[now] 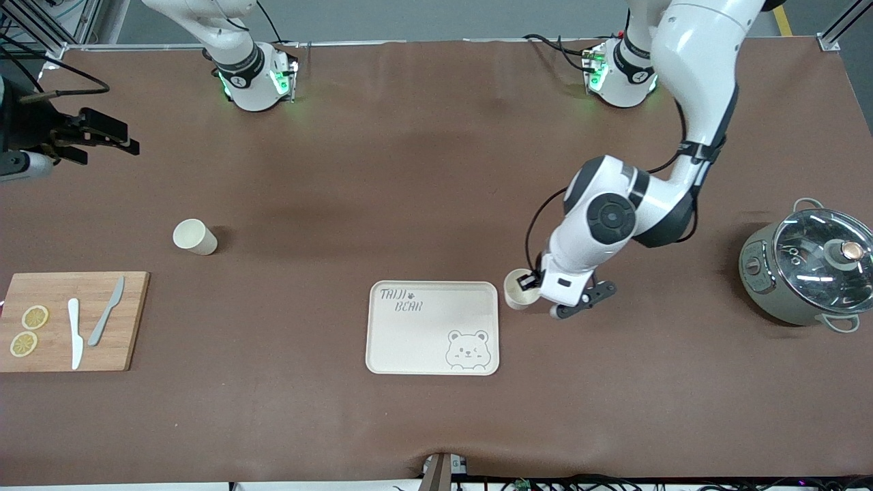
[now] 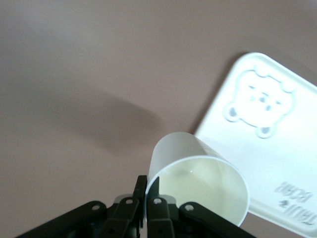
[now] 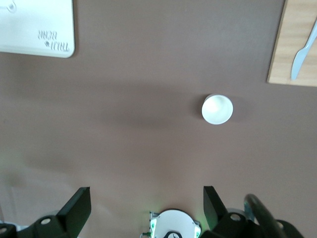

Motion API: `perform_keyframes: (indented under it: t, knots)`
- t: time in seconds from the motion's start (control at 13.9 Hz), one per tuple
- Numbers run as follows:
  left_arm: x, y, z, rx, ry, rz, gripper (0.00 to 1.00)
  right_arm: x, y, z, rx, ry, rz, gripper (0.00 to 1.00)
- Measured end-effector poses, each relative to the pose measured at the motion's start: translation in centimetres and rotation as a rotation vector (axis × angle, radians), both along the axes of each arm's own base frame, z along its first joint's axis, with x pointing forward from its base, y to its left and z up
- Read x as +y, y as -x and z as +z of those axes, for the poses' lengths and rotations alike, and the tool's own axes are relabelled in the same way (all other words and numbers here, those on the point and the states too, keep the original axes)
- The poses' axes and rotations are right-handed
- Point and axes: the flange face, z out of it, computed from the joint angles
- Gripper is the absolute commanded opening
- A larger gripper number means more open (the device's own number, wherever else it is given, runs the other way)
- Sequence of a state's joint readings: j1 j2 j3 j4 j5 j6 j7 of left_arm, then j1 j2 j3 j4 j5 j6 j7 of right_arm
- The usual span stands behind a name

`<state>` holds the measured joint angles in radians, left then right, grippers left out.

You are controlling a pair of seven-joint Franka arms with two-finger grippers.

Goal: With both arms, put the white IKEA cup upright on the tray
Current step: 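Carry the cup with the left gripper onto the bear tray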

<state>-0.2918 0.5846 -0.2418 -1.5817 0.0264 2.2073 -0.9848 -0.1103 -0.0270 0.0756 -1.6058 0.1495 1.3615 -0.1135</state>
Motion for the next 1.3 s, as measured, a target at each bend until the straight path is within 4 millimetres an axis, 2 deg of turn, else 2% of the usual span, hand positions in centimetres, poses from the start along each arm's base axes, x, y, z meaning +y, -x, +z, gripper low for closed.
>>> perform_keyframes:
  t: [0.22, 0.5, 0.58, 0.86, 0.94, 1.01, 1.08, 1.15, 1.3]
  knots:
    - [-3.8, 0.1, -1.6, 0.016, 0.015, 0.054, 0.00, 0.3, 0.2, -4.0, 0.088, -0.004, 0.006, 1.00]
    - [-5.9, -0.1, -4.1, 0.037, 0.021, 0.085, 0.00, 0.7, 1.6, -9.7, 0.223, -0.007, 0.013, 1.00]
    - [-6.4, -0.1, -4.6, 0.040, 0.024, 0.090, 0.00, 0.9, 1.9, -10.3, 0.236, -0.007, 0.018, 1.00]
    - [-7.2, -0.4, -6.2, 0.025, 0.041, 0.093, 0.00, 1.1, 3.0, -10.7, 0.257, 0.000, 0.024, 1.00]
    - [-7.1, -0.6, -6.6, 0.021, 0.044, 0.096, 0.11, 1.0, 3.5, -11.3, 0.272, 0.012, 0.025, 1.00]
    - [-7.1, -0.6, -7.0, 0.020, 0.045, 0.098, 0.32, 0.8, 3.9, -11.8, 0.283, 0.026, 0.026, 1.00]
    - [-7.0, -0.6, -7.4, 0.021, 0.044, 0.099, 0.61, 0.6, 4.1, -12.2, 0.293, 0.040, 0.028, 1.00]
    - [-6.9, -0.7, -7.6, 0.021, 0.043, 0.101, 1.00, 0.4, 4.3, -12.6, 0.304, 0.054, 0.029, 1.00]
    - [-6.8, -0.9, -7.4, 0.014, 0.044, 0.104, 1.00, 0.0, 4.7, -13.5, 0.326, 0.065, 0.027, 1.00]
